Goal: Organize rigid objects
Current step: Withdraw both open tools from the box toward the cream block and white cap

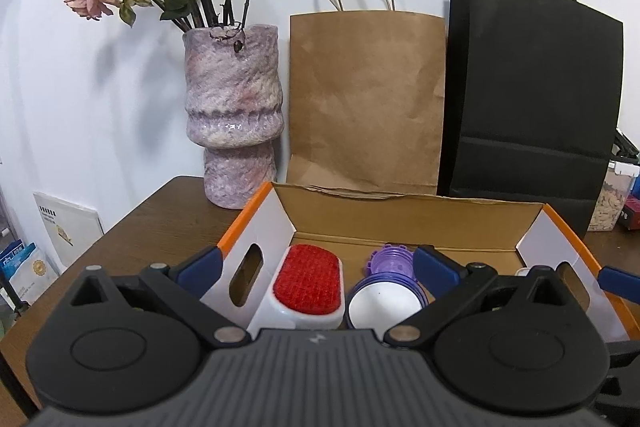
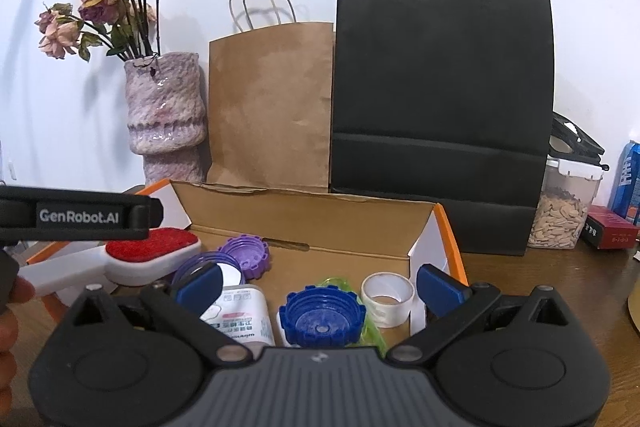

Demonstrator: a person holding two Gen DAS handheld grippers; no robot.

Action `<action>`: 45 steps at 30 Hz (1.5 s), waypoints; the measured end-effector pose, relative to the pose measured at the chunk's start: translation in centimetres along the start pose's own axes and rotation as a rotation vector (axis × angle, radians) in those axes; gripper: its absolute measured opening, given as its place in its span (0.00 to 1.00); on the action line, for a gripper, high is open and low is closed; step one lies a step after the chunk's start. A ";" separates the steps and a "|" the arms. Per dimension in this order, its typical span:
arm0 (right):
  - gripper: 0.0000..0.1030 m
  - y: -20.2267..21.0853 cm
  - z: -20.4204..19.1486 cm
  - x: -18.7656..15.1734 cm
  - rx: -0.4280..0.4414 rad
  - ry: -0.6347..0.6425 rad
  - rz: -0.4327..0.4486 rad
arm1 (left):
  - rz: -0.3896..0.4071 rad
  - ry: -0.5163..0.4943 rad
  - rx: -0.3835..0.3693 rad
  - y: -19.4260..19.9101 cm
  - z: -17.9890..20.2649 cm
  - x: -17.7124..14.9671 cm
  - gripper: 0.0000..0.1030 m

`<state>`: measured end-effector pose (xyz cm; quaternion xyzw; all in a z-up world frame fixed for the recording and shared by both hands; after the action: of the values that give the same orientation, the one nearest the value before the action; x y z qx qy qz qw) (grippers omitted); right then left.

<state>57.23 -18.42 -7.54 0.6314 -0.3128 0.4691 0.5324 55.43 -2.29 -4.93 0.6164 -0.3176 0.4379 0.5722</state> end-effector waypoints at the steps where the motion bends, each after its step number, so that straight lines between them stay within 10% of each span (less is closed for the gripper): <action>1: 1.00 0.2 0.0 0.0 0.002 0.000 0.002 | 0.003 -0.001 -0.001 0.1 0.0 0.0 1.00; 45: 1.00 11.0 1.1 -6.7 -0.035 0.035 -0.077 | 0.000 -0.077 -0.074 11.2 0.8 -6.8 1.00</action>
<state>45.26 -22.82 -9.52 0.6252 -0.2871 0.4537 0.5664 42.80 -5.38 -6.24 0.6112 -0.3553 0.4019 0.5819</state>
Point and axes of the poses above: each gripper's, at about its wrist camera, not at the fingertips, and y roughly against the way its jaws point, z to its right, x to its top, the point moved 4 cm from there along -y, roughly the way its jaws point, and after that the axes turned 2 degrees about y, right-handed, at the moved point
